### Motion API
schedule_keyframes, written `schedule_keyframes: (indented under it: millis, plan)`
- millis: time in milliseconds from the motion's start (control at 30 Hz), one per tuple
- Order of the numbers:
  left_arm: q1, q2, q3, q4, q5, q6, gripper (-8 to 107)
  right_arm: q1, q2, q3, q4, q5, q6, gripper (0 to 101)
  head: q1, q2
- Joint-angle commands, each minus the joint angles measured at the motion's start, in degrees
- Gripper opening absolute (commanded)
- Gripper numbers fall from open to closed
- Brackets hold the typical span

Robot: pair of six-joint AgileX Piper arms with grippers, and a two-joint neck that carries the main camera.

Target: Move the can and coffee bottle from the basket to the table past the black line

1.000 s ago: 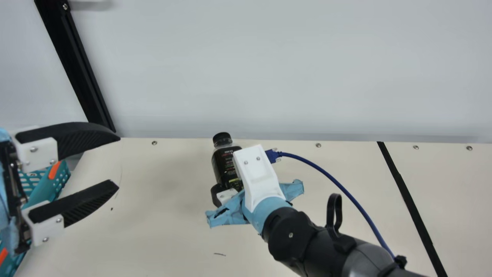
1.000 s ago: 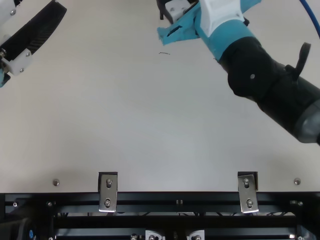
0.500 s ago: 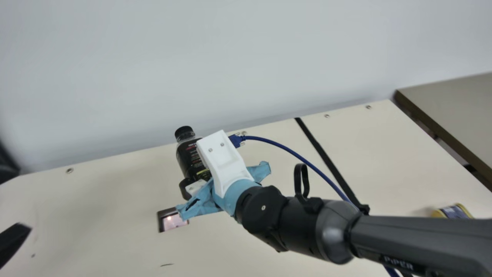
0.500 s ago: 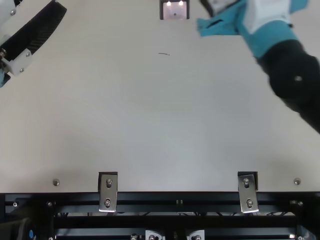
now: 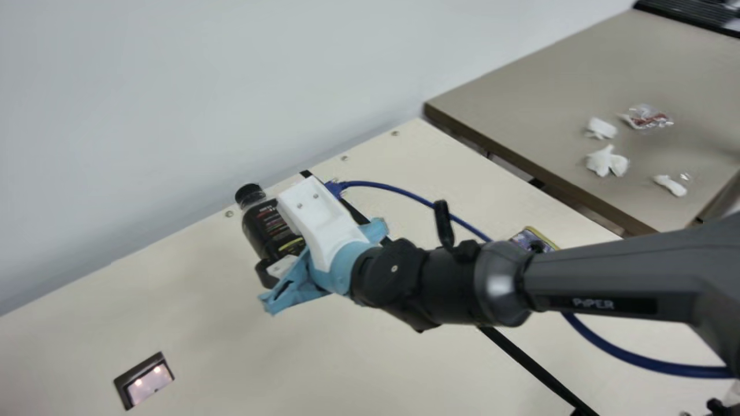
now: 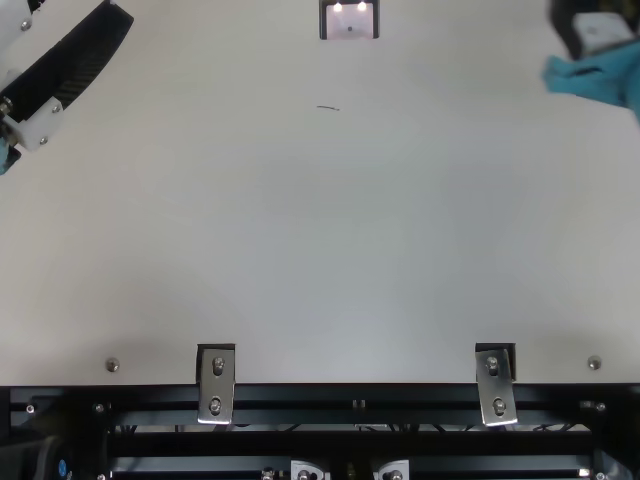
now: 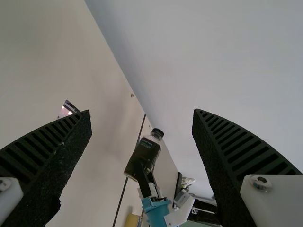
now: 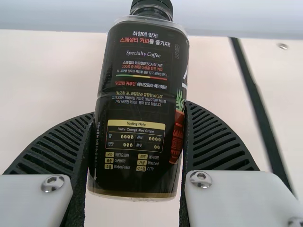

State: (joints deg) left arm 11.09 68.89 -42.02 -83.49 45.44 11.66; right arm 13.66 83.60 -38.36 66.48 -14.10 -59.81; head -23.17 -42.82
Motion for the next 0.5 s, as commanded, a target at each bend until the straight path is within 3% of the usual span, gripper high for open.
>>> schedule_keyframes:
  millis: [0, 200, 467]
  plan:
    - [0.00, 0.00, 0.00, 0.00, 0.00, 0.00, 90, -5.37, -2.23, 2.22, -0.83, 0.70, 0.01, 0, -1.82, -1.28]
    - [0.00, 0.00, 0.00, 0.00, 0.00, 0.00, 90, -16.67, -5.05, 5.08, -5.02, 3.88, 0.05, 0, -1.82, -1.28]
    - [0.00, 0.00, 0.00, 0.00, 0.00, 0.00, 90, -30.03, -4.63, 4.46, -13.31, 8.26, 2.11, 0, -1.82, -1.28]
